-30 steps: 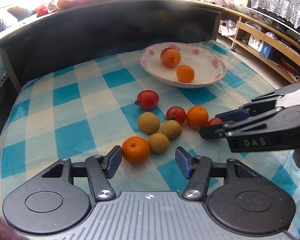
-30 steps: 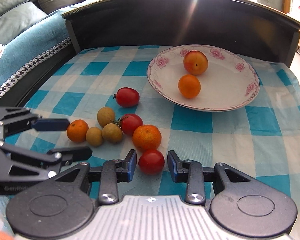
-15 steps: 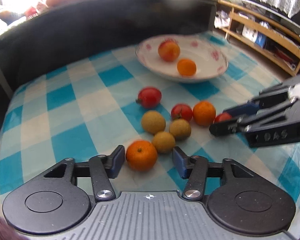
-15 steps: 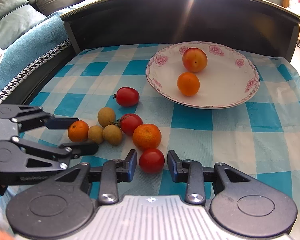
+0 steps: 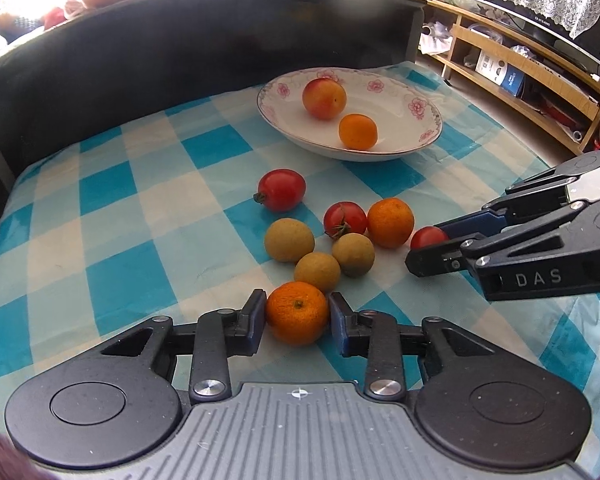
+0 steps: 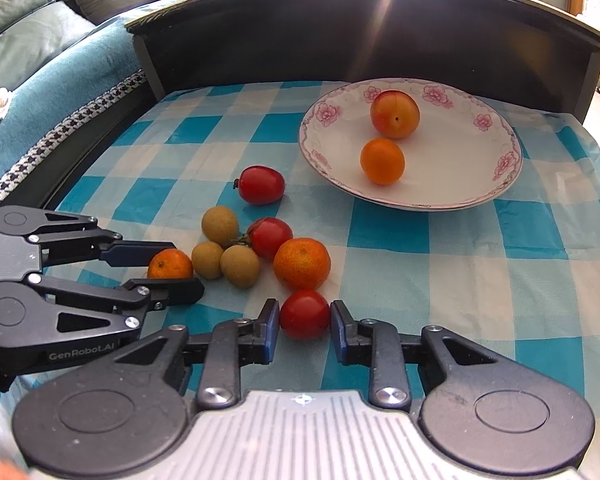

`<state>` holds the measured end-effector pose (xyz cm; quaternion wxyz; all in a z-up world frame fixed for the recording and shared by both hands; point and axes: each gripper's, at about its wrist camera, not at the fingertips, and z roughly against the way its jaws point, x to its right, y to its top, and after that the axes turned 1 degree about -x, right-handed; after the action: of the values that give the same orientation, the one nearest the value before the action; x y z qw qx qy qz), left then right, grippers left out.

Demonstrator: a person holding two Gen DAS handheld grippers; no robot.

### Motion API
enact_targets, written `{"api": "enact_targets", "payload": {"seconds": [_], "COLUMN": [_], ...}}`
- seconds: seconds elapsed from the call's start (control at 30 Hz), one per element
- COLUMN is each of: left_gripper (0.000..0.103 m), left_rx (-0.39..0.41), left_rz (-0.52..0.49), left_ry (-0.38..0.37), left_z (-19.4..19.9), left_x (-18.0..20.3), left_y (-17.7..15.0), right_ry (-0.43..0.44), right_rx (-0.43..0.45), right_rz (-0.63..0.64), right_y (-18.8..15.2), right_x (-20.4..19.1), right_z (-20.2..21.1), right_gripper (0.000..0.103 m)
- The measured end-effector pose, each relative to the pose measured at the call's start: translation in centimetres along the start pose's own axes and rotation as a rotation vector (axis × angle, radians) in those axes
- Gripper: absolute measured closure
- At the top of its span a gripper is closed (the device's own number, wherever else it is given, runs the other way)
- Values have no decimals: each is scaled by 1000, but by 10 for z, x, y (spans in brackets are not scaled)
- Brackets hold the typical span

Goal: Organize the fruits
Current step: 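Close the right gripper on the red tomato while the left grasps the mandarin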

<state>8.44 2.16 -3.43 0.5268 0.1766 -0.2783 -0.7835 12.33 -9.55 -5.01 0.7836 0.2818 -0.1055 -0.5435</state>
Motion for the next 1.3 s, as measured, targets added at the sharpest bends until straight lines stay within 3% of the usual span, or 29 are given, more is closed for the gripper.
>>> {"api": "enact_targets", "payload": {"seconds": [0.37,0.67,0.77,0.93,1.23,1.3], "left_gripper": [60,45,45,61,62,62], "left_rx": [-19,-5,-2,-3,-4,3], "left_rz": [-21,-57,-47,-32,-15,-10], "left_ry": [-23,9,17,11,-17,-25], "left_z": [9,8,9,10,14,16], "left_x": [16,23,22,21,25,25], "left_y": [-11,-17,-17,-15,-14,-13], "right_ry": [-10,-21,-28,-40,-30,-26], "right_rx": [-35,-39,-42,-34,-24,-12], "right_rz": [26,38,30,22,-4,-8], "right_y": [-17,-21,-24,-25,-25,-24], "right_x": [-10,-15,-14,-14,-12,-13], "right_z": [11,15,16,17,24,27], "right_gripper": [72,71,71,75,77,84]}}
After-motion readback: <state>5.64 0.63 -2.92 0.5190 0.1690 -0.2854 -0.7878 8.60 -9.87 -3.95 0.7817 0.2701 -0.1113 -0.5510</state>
